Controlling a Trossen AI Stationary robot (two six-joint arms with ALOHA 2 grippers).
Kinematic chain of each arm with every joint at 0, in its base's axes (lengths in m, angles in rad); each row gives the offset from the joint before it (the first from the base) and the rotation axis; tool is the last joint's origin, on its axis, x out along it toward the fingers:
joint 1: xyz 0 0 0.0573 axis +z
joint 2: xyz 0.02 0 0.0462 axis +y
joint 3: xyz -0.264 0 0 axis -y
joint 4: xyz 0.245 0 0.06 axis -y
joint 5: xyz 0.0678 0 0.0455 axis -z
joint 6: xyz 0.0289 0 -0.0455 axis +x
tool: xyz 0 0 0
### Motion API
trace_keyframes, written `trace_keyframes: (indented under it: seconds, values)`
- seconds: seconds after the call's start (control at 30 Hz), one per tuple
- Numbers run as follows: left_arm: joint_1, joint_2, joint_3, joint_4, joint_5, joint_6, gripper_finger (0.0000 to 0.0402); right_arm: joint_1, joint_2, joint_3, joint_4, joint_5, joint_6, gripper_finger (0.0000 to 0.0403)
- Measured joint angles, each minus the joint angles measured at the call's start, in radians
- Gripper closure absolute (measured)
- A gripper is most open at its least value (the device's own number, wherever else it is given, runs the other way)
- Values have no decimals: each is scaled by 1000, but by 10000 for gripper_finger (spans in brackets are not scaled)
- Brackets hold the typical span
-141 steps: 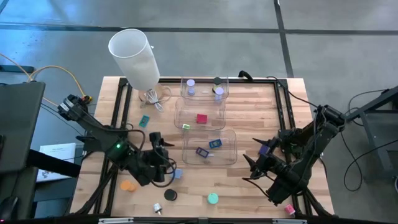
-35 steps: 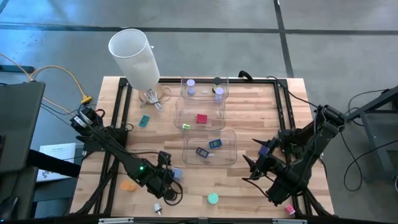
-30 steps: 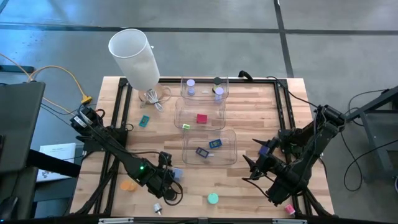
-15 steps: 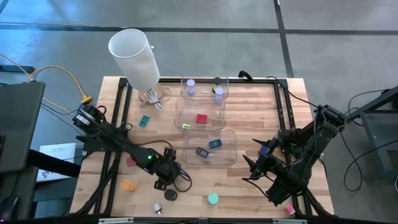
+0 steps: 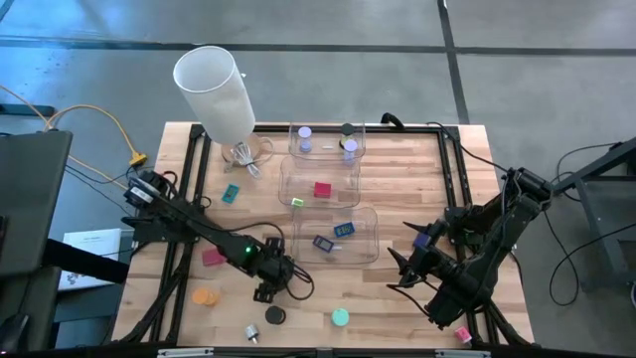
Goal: Pick & Place Office items
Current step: Put the blue charger adapter into the middle transparent bin
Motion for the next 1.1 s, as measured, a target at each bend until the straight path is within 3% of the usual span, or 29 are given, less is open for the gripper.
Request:
trace_keyframes:
  seconds: [0.5,0.9,1.1]
  values:
    - [44,0,0,-34,31,8,104,0,0,0,0,0,0,48]
    - [44,0,0,-34,33,8,187,-1,0,0,0,0,0,48]
    - [52,0,1,-35,90,3,194,-1,0,0,0,0,-11,48]
